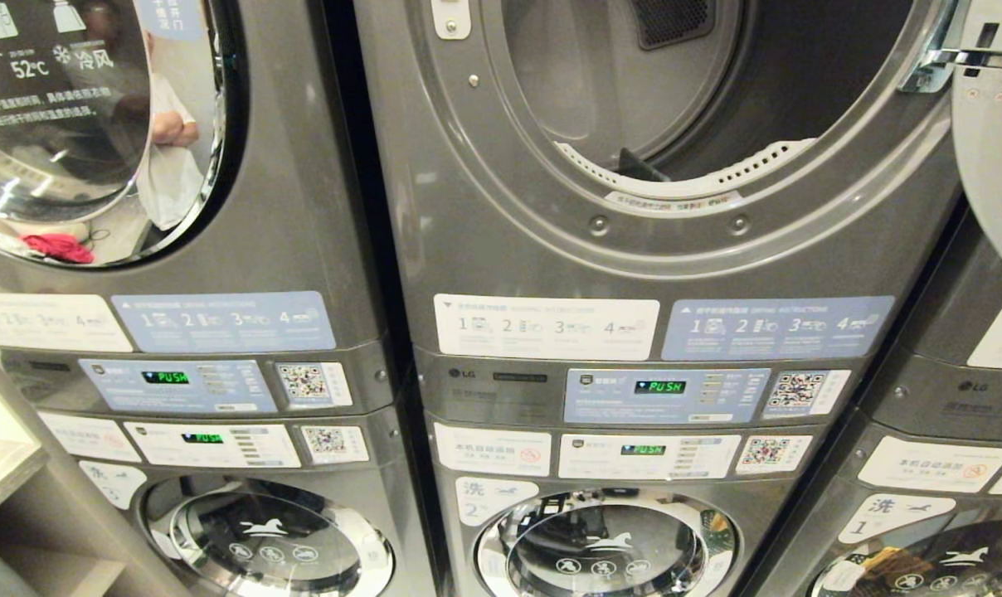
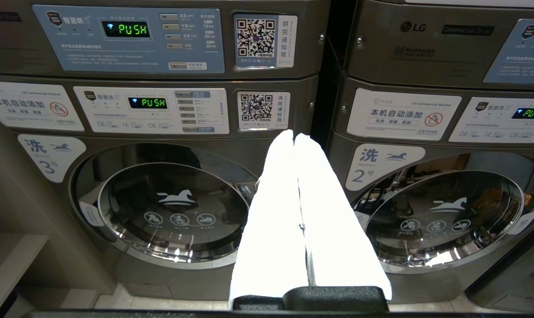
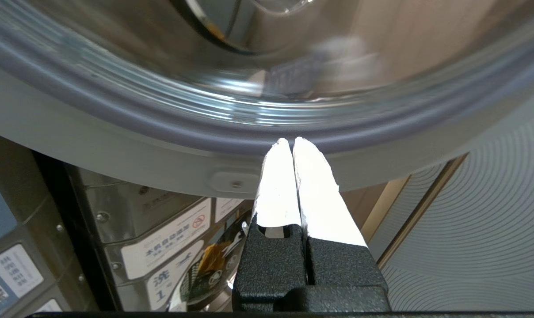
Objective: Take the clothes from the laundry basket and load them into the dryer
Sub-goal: Open the dryer, then take the clothes out of the basket
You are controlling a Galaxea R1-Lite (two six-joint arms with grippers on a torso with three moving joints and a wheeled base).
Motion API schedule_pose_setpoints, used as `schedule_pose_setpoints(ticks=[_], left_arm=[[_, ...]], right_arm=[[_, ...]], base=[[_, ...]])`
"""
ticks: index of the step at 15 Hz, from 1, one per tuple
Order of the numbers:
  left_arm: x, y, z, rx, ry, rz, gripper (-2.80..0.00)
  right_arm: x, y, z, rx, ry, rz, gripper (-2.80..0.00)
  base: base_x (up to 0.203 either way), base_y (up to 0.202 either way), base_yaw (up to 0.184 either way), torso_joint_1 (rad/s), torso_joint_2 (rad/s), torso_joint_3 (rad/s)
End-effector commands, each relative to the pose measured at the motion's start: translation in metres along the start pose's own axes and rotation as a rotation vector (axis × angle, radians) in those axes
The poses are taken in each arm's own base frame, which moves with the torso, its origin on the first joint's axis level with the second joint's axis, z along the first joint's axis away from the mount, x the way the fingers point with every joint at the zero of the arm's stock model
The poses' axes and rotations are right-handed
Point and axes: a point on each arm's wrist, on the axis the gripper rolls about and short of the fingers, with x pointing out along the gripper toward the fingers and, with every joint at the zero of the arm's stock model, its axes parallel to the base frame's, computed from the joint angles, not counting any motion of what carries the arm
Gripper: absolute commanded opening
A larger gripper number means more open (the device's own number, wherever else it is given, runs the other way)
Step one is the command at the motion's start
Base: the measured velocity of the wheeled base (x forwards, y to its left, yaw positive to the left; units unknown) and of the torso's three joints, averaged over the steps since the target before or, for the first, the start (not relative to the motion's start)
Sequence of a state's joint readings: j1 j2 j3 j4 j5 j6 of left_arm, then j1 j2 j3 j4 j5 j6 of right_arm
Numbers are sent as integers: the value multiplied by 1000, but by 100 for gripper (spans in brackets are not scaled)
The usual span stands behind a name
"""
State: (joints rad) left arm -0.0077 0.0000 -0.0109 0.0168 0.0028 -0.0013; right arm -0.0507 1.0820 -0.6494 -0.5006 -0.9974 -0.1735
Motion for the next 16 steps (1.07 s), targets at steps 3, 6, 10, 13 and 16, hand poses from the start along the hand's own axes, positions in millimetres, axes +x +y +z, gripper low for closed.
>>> schedule_pose_setpoints(ticks=[3,6,10,13,16], left_arm=[[0,0,0,0,2,0,-280],[0,0,0,0,2,0,-280],[0,0,0,0,2,0,-280],[0,0,0,0,2,0,-280],[0,0,0,0,2,0,-280]], right_arm=[[23,32,-5,-38,42,-9,-280],[28,37,-8,-55,54,-15,-280],[46,42,-9,-68,67,-31,-280],[50,44,-8,-69,69,-32,-280],[46,40,-4,-53,54,-12,-280]], base=[[0,0,0,0,0,0],[0,0,0,0,0,0],[0,0,0,0,0,0],[0,0,0,0,0,0],[0,0,0,0,0,0]])
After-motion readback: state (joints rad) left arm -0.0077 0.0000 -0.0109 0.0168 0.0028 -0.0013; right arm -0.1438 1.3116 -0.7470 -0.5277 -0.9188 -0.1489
